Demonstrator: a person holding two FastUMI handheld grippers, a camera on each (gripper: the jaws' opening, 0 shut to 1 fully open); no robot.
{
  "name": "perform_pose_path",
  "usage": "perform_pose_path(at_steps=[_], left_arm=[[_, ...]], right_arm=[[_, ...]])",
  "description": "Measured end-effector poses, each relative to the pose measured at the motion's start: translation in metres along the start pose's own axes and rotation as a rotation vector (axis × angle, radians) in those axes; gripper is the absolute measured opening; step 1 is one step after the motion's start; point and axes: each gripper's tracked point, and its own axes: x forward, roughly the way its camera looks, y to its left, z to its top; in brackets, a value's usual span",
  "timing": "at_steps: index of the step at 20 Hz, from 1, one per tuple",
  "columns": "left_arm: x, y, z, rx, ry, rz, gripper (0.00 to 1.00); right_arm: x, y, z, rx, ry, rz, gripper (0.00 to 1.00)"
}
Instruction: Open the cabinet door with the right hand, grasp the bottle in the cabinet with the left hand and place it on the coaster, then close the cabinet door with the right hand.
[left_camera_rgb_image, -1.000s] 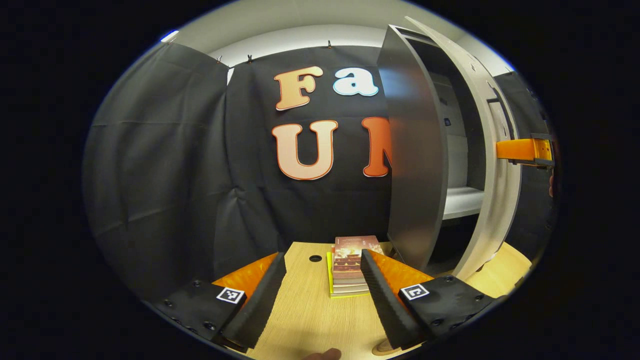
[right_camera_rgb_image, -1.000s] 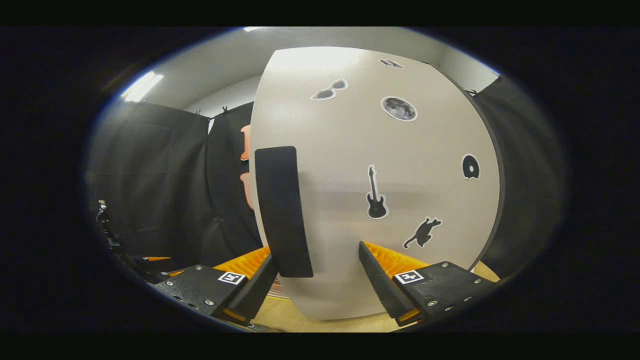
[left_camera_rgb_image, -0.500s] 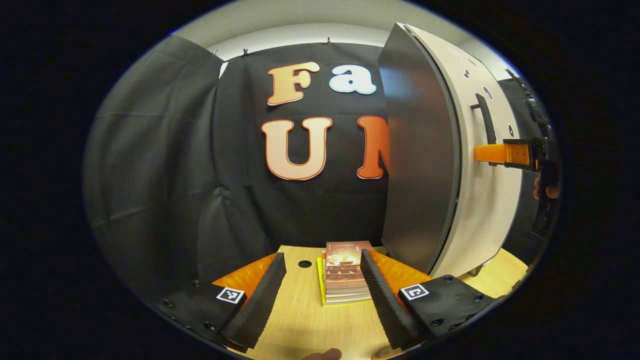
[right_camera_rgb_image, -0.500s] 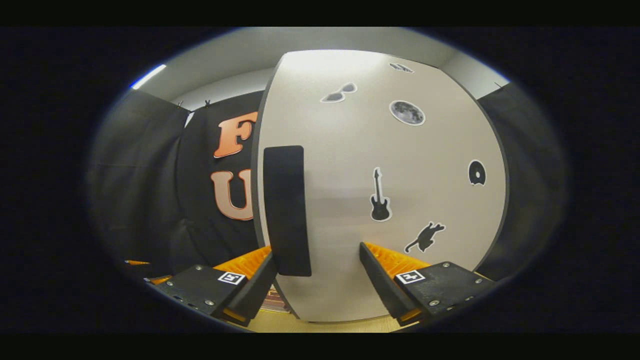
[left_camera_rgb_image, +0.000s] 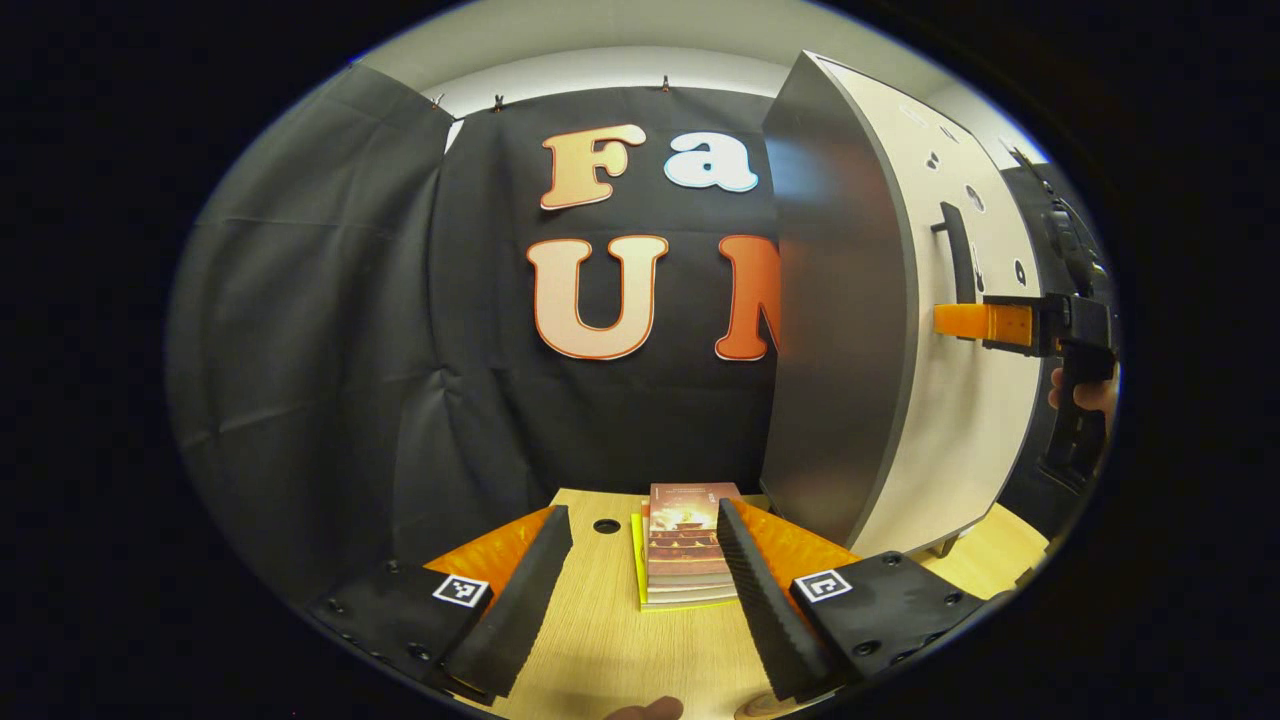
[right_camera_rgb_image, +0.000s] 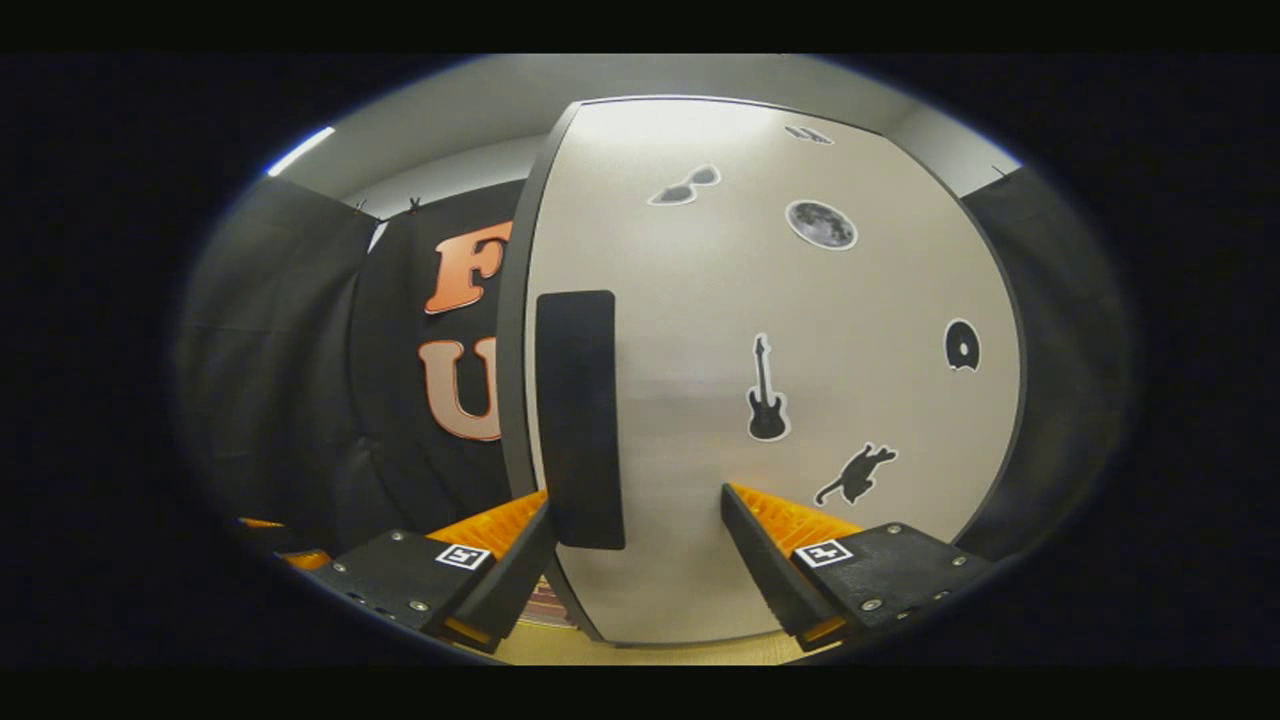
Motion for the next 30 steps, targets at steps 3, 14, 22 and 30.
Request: perform_pose_path(at_steps=[3, 14, 22, 30], left_arm=[[-0.018, -0.008, 0.016, -0.001, -0.026, 0.008, 0.95], [-0.116, -0.080, 0.062, 0.002, -0.058, -0.003, 0.96], [-0.178, -0.117, 0.067, 0.025, -0.073, -0.024, 0.95], [-0.206, -0.126, 0.066, 0.027, -0.075, -0.007, 0.95]], right_arm=[[-0.028, 0.004, 0.010, 0.003, -0.012, 0.031, 0.95], [-0.225, -0.073, 0.020, 0.029, 0.016, -0.055, 0.95], [-0.310, -0.119, 0.012, 0.012, 0.025, -0.109, 0.95], [-0.335, -0.125, 0.018, -0.001, 0.013, -0.094, 0.95]])
